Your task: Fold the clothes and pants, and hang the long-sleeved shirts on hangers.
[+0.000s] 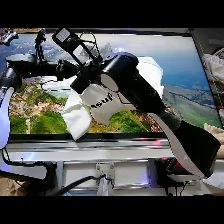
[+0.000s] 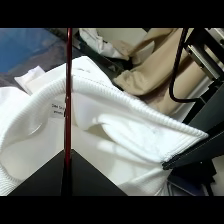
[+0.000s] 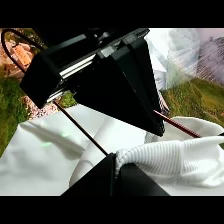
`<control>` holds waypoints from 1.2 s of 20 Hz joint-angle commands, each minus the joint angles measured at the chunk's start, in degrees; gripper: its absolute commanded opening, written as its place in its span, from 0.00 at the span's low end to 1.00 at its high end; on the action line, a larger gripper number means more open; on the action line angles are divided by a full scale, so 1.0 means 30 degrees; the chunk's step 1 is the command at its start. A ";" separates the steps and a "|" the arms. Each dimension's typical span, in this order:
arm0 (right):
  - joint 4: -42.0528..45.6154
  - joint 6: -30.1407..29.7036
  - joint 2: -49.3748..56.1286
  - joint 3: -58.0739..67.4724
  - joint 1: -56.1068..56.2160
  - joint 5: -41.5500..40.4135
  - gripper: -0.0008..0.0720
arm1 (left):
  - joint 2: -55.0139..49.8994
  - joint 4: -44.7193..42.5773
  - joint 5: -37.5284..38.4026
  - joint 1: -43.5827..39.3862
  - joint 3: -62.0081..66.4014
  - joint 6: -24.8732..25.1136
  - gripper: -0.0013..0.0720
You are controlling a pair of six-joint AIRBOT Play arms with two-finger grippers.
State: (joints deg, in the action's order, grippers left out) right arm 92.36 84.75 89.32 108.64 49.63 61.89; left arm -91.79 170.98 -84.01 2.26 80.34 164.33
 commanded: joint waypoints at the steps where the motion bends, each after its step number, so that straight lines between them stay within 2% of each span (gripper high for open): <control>1: 0.0474 0.0007 0.0015 -0.0066 -0.0007 -0.1115 0.05 | 0.0007 0.0007 0.0423 -0.0007 0.0022 0.0095 0.03; 6: 0.0794 0.0007 0.0015 -0.0066 -0.0007 -0.2098 0.05 | 0.0007 0.0007 0.0583 -0.0015 0.0022 0.0182 0.03; 24: 0.0780 0.0000 0.0692 -0.0066 0.0000 -0.2149 0.05 | 0.0007 0.0007 0.0495 -0.0029 0.0022 0.0168 0.03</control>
State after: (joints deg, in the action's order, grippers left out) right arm 94.67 84.75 91.20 108.47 49.63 55.44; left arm -91.79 171.00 -82.48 2.20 80.34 164.88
